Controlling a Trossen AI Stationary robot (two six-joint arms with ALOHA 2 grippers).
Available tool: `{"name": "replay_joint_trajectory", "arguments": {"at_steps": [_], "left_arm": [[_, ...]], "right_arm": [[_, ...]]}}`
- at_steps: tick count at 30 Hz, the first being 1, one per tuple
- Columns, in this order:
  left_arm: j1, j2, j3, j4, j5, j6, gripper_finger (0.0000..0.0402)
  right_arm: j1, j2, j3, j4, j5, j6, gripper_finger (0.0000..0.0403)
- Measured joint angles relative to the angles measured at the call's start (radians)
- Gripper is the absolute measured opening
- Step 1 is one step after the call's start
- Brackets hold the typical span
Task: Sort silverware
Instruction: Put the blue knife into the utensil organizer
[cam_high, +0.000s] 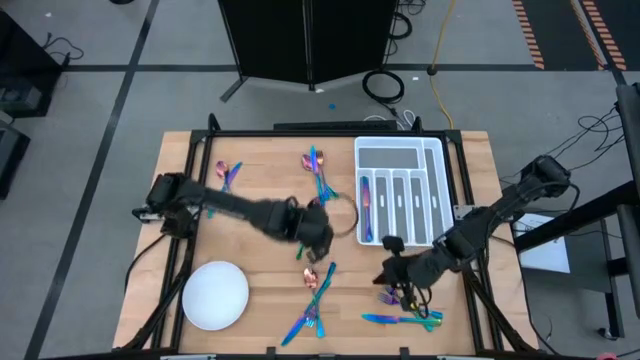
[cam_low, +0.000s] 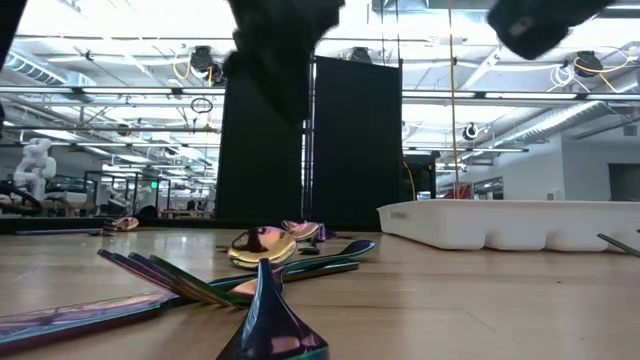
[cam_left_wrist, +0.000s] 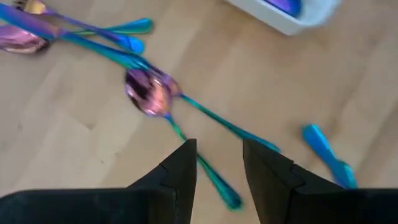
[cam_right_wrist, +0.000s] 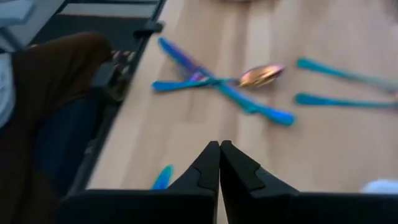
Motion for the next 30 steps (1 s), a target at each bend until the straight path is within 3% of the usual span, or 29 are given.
{"name": "replay_joint_trajectory", "arguments": {"at_steps": [4,7,9,14,19,23,30], "left_arm": [[0.060,0.000,0.000,0.078,0.118,0.248,0.0132],[0.024,0.009,0.000,0.248,0.277,0.347,0.0132],[-0.032,0.015,0.000,0.376,0.325,0.406,0.0132],[-0.157,0.053,0.001,0.600,0.284,0.528,0.0132],[-0.218,0.079,0.000,0.696,0.199,0.594,0.0132],[-0.230,0.083,0.000,0.718,0.138,0.611,0.0132],[-0.220,0.084,0.000,0.710,0.126,0.616,0.0132]], "right_arm": [[0.088,0.036,0.000,-0.010,0.000,0.089,0.0000],[0.150,0.057,0.000,-0.011,0.000,0.148,0.0000],[0.181,0.068,0.000,-0.013,0.000,0.186,0.0000],[0.234,0.115,0.000,-0.006,0.041,0.253,0.0000],[0.252,0.189,-0.002,-0.006,-0.125,0.400,0.0000],[0.249,0.230,-0.002,-0.016,-0.166,0.496,0.0003],[0.250,0.246,-0.001,-0.068,-0.152,0.505,0.0065]]}}
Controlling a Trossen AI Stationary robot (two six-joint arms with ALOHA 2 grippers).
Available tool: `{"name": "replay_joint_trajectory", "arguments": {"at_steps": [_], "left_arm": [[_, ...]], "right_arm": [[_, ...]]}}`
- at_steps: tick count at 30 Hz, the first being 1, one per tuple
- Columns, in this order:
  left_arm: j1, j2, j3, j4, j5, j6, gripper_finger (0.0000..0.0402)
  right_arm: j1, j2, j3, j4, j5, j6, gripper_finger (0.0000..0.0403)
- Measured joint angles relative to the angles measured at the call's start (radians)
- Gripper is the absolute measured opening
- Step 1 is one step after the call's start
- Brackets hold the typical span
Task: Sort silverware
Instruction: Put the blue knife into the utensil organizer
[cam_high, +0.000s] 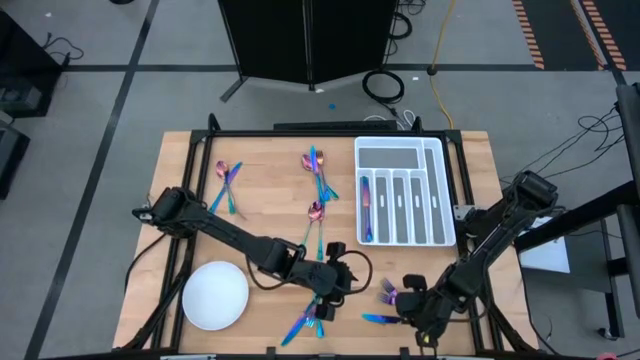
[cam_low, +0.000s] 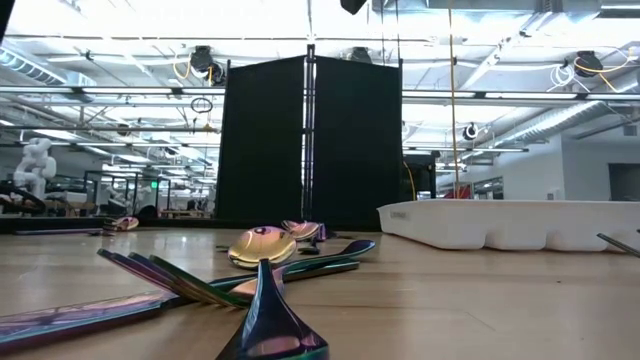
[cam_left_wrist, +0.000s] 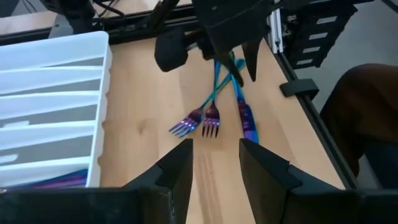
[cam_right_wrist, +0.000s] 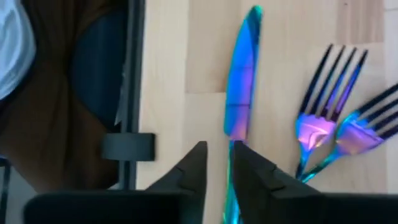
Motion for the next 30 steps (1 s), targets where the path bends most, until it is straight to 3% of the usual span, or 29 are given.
{"name": "replay_joint_trajectory", "arguments": {"at_steps": [6,12,20,30], "left_arm": [[0.010,0.000,0.000,-0.023,0.000,0.002,0.0132],[0.014,0.001,0.000,-0.023,0.000,-0.005,0.0132],[0.013,0.002,0.000,-0.023,0.000,-0.006,0.0132],[0.013,0.002,0.000,-0.026,0.000,-0.006,0.0132]], "right_arm": [[0.001,0.017,0.000,-0.016,0.001,0.005,0.0112],[0.026,0.080,0.011,-0.023,0.012,0.018,0.0107],[0.046,0.209,0.175,-0.222,0.060,0.004,0.0105],[0.061,0.344,0.257,-0.265,0.073,0.018,0.0105]]}}
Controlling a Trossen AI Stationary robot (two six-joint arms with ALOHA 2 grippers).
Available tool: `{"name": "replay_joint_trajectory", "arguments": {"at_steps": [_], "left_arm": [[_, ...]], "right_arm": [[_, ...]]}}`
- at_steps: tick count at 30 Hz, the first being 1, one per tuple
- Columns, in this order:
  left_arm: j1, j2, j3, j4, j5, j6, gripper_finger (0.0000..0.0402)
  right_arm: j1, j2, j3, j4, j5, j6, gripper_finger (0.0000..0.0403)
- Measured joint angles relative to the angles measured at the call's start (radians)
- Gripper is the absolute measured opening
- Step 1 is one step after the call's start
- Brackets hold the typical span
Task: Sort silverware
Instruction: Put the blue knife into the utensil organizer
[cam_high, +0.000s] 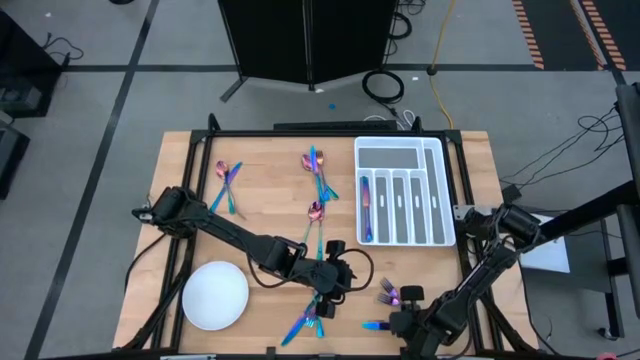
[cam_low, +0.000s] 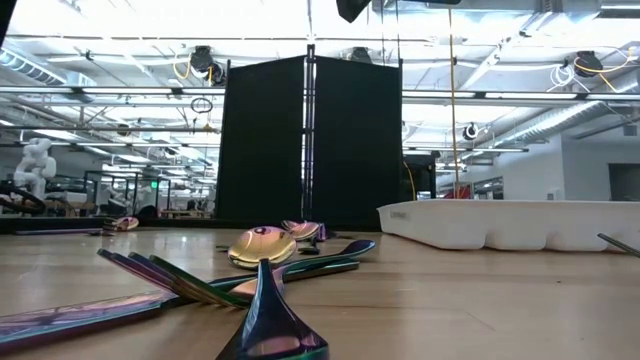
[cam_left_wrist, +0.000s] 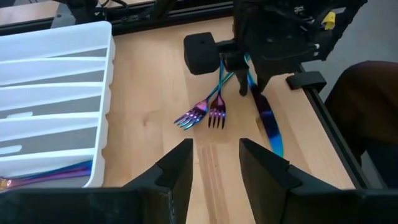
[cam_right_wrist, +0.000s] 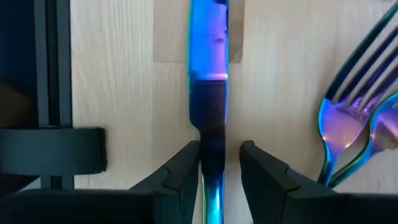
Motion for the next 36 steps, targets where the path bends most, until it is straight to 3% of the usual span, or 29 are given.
{"name": "replay_joint_trajectory", "arguments": {"at_steps": [10,21,36], "left_arm": [[0.000,0.000,0.000,-0.001,0.000,0.000,0.0132],[0.000,0.000,0.000,-0.004,0.000,-0.001,0.0132],[0.000,0.000,0.000,-0.007,0.000,0.000,0.0132]], "right_arm": [[0.008,0.003,-0.002,-0.046,0.010,0.096,0.0100],[0.017,0.004,-0.006,-0.028,-0.017,0.101,0.0009],[0.018,-0.058,0.033,-0.015,0.069,0.075,0.0018]]}}
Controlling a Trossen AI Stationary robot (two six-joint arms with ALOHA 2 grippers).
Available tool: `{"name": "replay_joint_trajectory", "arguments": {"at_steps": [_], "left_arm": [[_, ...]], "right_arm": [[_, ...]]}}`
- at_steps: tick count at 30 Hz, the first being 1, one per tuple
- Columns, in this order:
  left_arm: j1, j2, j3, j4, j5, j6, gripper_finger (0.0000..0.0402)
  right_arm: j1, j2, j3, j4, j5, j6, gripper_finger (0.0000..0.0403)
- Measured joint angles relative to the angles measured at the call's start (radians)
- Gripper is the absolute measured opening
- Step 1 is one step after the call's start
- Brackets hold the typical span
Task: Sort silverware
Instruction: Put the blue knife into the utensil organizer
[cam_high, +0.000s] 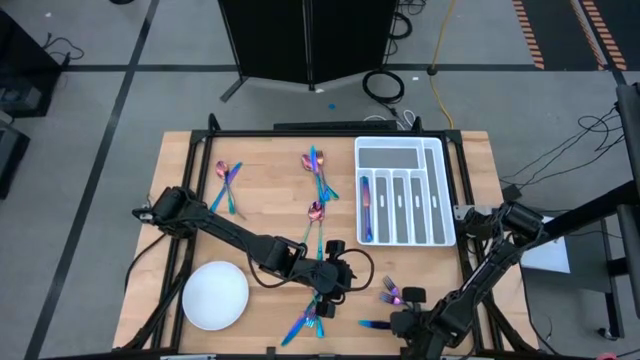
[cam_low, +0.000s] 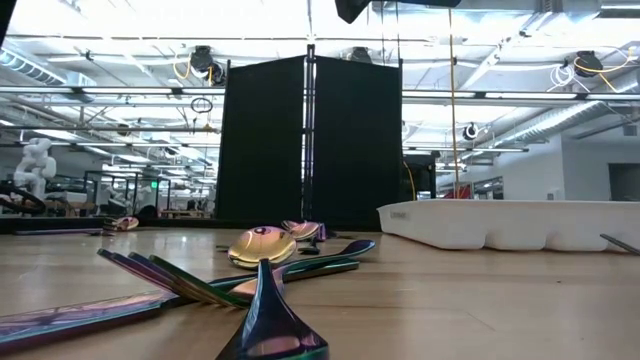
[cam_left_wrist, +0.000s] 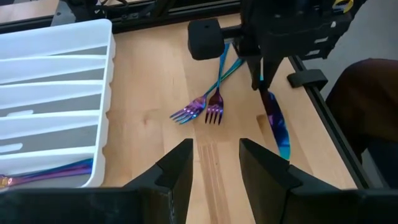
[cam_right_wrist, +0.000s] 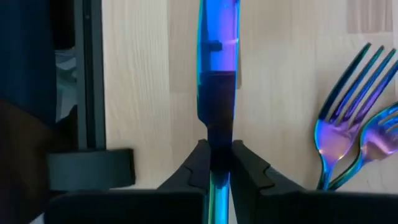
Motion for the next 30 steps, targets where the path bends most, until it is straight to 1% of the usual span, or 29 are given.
{"name": "replay_joint_trajectory", "arguments": {"at_steps": [11,16,19,21,24,25,26,27,30], "left_arm": [[0.000,-0.002,0.000,-0.011,-0.001,0.002,0.0132],[-0.004,-0.028,0.000,-0.018,-0.004,-0.022,0.0132],[-0.001,-0.031,0.001,-0.056,-0.021,-0.115,0.0132],[0.014,-0.028,-0.001,-0.103,-0.013,-0.230,0.0132],[0.060,-0.028,-0.001,-0.132,0.051,-0.482,0.0132],[0.073,-0.028,-0.001,-0.131,0.057,-0.554,0.0132],[0.082,-0.028,-0.001,-0.128,0.053,-0.585,0.0132],[0.085,-0.028,-0.001,-0.122,0.032,-0.584,0.0132],[0.067,-0.058,-0.002,-0.134,-0.073,-0.515,0.0132]], "right_arm": [[-0.010,-0.014,0.000,-0.006,0.108,-0.010,0.0018],[-0.017,-0.020,0.001,-0.010,0.147,-0.015,0.0018],[-0.020,-0.036,0.001,-0.013,0.175,-0.023,0.0018],[-0.020,-0.049,0.001,-0.013,0.193,-0.031,0.0018],[-0.026,-0.062,0.002,-0.014,0.213,-0.048,0.0018],[-0.030,-0.064,0.002,-0.012,0.216,-0.049,0.0018],[-0.035,-0.064,0.002,-0.012,0.219,-0.050,0.0018],[-0.040,-0.064,0.002,-0.015,0.220,-0.056,0.0018],[-0.047,-0.064,0.002,-0.040,0.242,-0.053,0.0018]]}}
